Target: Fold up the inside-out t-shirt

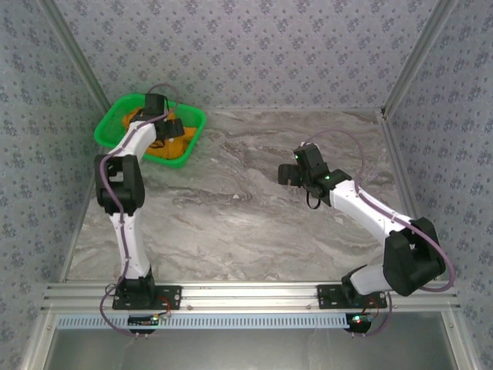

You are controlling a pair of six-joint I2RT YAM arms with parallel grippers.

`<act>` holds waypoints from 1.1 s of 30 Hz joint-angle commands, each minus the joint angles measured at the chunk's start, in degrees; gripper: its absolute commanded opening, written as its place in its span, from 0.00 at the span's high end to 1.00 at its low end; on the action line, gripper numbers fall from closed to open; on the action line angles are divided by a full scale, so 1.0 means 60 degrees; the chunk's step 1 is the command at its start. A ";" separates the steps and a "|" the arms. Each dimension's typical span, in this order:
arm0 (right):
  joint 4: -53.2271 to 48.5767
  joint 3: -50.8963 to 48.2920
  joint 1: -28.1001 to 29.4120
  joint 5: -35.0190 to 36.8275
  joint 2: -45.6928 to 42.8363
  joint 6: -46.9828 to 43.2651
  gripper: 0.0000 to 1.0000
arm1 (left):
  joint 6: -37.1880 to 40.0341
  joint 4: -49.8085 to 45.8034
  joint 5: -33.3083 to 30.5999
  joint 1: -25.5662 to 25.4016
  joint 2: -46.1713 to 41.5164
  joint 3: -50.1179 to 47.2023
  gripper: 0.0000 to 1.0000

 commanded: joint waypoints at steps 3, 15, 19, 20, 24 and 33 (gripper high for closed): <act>-0.0888 0.0646 0.0218 0.0556 -0.0481 0.0206 0.00 | 0.0159 -0.1180 0.0004 0.0003 0.0473 0.1387 0.75; -0.2015 0.0990 -0.0044 0.1670 -0.2272 0.0521 0.00 | 0.1704 -0.1550 0.1278 -0.2611 -0.3979 0.2382 0.81; -0.2035 0.0829 -0.0667 0.1318 -0.2567 0.0754 0.00 | 0.1607 -0.0810 0.1819 -0.3984 -0.5255 -0.0046 0.51; -0.2140 0.0791 -0.0892 0.1111 -0.2575 0.0801 0.00 | 0.1437 -0.0437 0.1848 -0.4232 -0.5576 -0.0928 0.29; -0.2461 0.0529 -0.1501 0.0530 -0.2546 0.0892 0.00 | 0.0419 0.1603 0.3516 -0.4634 -0.6822 -0.4083 0.29; -0.2514 0.0738 -0.1895 -0.1190 -0.1229 -0.0282 0.01 | 0.0130 0.1517 0.3122 -0.4772 -0.8051 -0.6879 0.19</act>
